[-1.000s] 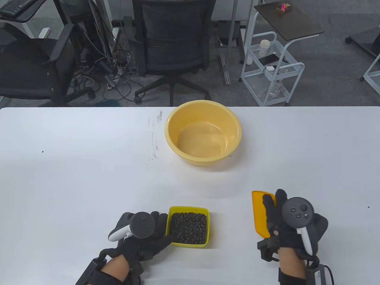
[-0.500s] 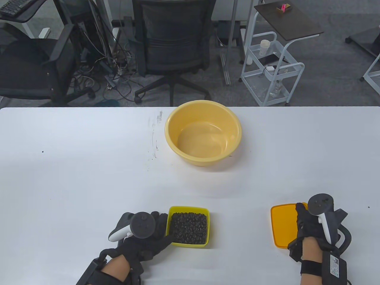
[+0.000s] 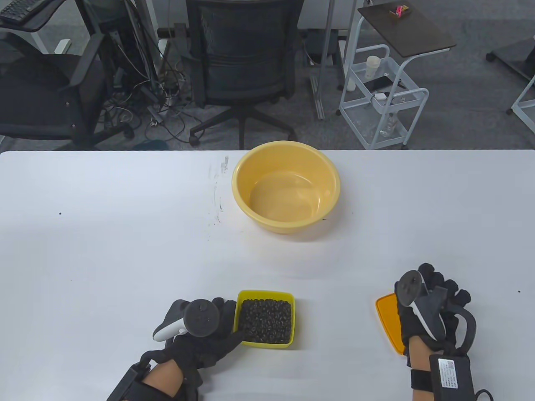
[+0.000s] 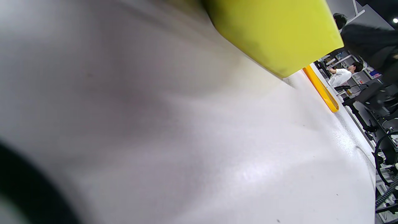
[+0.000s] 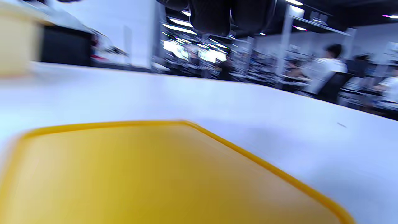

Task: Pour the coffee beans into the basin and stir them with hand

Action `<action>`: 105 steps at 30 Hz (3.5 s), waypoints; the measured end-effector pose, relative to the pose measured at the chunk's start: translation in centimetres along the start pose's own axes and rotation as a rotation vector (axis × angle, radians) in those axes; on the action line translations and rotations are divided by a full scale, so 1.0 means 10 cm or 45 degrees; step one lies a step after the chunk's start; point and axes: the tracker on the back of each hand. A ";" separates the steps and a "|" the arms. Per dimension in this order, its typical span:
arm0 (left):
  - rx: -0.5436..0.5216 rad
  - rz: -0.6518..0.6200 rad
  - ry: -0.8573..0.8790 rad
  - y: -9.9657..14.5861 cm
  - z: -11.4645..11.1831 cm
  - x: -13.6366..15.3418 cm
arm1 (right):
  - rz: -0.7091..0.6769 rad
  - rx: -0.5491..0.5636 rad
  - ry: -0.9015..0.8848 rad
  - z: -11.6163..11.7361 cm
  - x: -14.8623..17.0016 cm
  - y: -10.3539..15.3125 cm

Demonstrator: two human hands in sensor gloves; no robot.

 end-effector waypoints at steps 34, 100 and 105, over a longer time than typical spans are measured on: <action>-0.384 0.440 0.624 0.11 0.62 -0.10 | -0.603 0.060 -0.126 0.35 -0.70 0.48; -1.243 0.327 0.060 -1.20 2.31 -0.89 | -0.648 -0.131 -0.205 0.46 -0.62 0.48; -1.248 0.332 0.049 -1.18 2.33 -0.92 | -0.649 -0.137 -0.206 0.46 -0.62 0.48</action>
Point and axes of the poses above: the tracker on the back of each hand, its own x axis roughly to the little-finger side, its own y axis roughly from the fingertips to the wrist, z = x × y, and after that the axes turned 12 degrees about -x, right-handed
